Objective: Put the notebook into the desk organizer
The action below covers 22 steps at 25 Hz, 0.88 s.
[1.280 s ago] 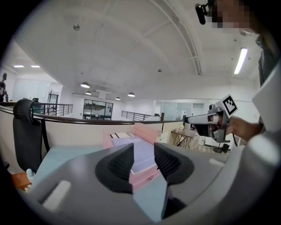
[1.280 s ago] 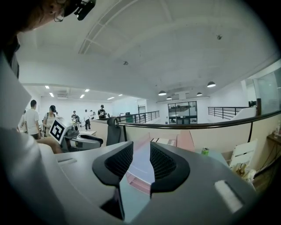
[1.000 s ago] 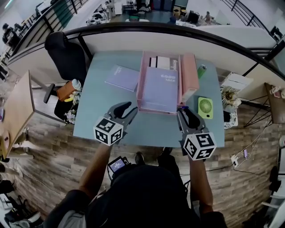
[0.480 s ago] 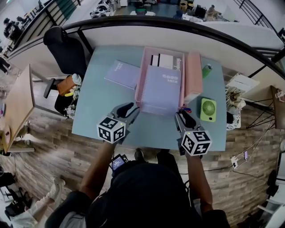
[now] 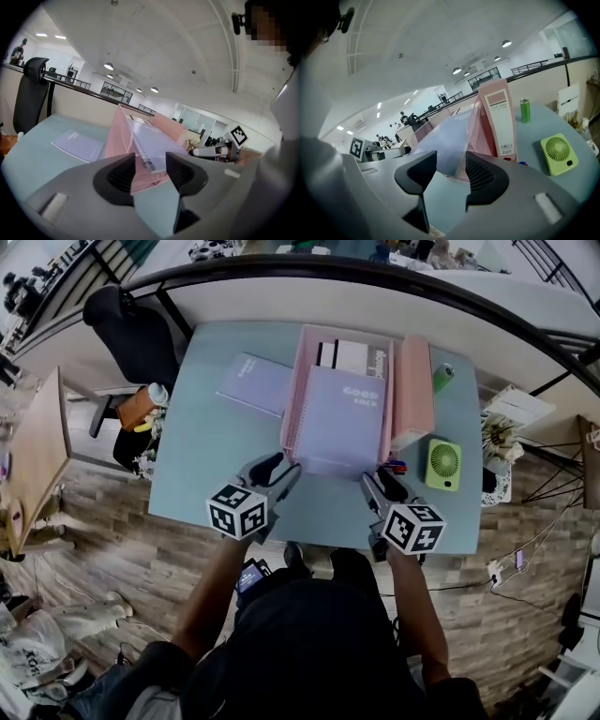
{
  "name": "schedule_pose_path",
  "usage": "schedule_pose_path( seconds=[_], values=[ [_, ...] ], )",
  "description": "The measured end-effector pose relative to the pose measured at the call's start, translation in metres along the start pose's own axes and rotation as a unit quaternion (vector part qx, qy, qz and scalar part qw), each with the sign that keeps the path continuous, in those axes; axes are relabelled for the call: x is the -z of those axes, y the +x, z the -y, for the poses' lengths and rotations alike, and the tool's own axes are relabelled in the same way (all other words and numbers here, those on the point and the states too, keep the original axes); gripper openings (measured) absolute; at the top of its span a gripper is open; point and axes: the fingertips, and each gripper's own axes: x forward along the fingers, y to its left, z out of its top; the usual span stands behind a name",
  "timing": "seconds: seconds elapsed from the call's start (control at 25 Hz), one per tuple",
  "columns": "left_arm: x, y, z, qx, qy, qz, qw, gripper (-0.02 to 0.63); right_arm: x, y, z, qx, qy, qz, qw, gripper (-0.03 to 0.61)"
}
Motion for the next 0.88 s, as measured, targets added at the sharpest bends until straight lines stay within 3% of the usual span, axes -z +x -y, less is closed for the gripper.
schedule_pose_path(
  seconds=[0.28,0.48,0.88],
  values=[
    [0.009,0.013,-0.004,0.007,-0.054,-0.003,0.9985,0.221,0.005,0.011,0.004,-0.011,0.048,-0.003,0.999,0.173],
    [0.012,0.018,-0.01,0.007,-0.097,0.003,0.9953,0.218,0.007,0.015,0.007,0.003,0.039,-0.009,0.999,0.148],
    [0.014,0.02,-0.009,0.0,-0.072,-0.011,0.9974,0.179,0.01,0.017,0.01,-0.005,0.043,-0.011,0.999,0.112]
  ],
)
